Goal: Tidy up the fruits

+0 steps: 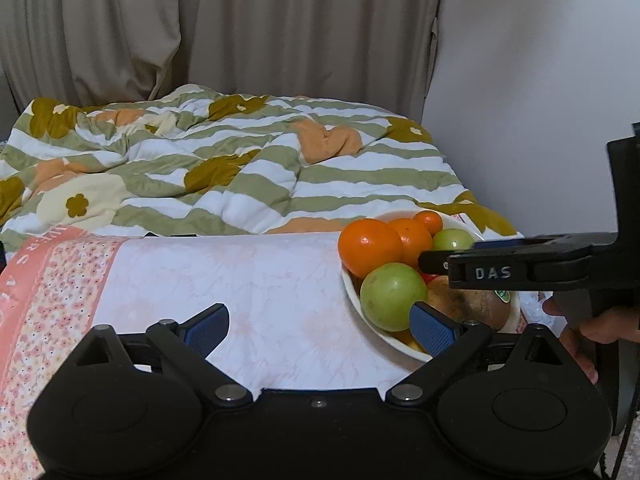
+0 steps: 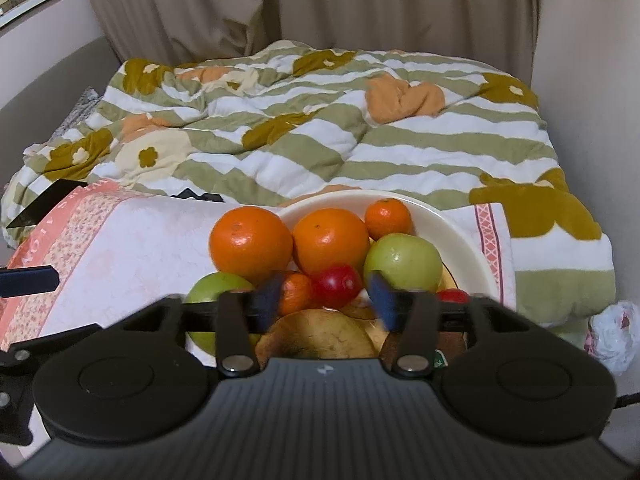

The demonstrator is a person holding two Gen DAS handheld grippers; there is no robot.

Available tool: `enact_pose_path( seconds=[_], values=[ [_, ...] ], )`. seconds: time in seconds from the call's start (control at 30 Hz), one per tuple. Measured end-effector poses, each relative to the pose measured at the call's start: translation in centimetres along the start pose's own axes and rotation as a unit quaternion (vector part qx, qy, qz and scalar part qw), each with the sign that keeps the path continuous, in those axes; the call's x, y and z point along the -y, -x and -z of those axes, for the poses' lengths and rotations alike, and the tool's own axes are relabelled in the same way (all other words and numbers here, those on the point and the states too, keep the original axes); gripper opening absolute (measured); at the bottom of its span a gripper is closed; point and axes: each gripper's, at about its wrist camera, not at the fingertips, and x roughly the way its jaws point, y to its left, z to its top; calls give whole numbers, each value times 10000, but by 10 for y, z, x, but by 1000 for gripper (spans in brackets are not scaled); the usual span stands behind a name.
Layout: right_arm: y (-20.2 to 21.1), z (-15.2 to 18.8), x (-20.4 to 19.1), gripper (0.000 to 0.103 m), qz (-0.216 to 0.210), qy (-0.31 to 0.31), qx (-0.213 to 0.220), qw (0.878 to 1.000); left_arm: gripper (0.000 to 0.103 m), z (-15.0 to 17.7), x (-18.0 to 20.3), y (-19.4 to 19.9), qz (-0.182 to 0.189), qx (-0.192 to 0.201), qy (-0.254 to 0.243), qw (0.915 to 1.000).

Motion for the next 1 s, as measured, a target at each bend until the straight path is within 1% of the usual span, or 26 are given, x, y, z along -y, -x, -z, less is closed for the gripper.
enact_pose_path(
  seconds=[0.03, 0.1, 0.27, 0.5, 0.67, 0.87, 1.0],
  values=[
    [4, 1, -1, 103, 42, 21, 94, 9999, 99, 1, 0, 1, -15, 8, -7, 10000],
    [8, 3, -3, 103, 76, 79, 167, 9998, 99, 3, 0, 3, -36, 20, -1, 10000],
    [14, 6, -6, 103, 101, 129, 147, 9998, 99, 7, 0, 10, -30, 70, 61, 10000],
    [45, 4, -12, 103, 128, 201, 290, 9993, 99, 9, 3, 36, -84, 237, 150, 9996],
    [84, 1, -25, 103, 196, 194, 375, 9989, 99, 9, 6, 77, -236, 478, 152, 9985],
    [139, 1, -48, 103, 364, 174, 605, 9974, 100, 10, -7, 122, -324, 777, 186, 9963],
    [172, 9, -68, 103, 500, 145, 609, 9968, 103, 11, -18, 147, -564, 930, 15, 9941]
  ],
)
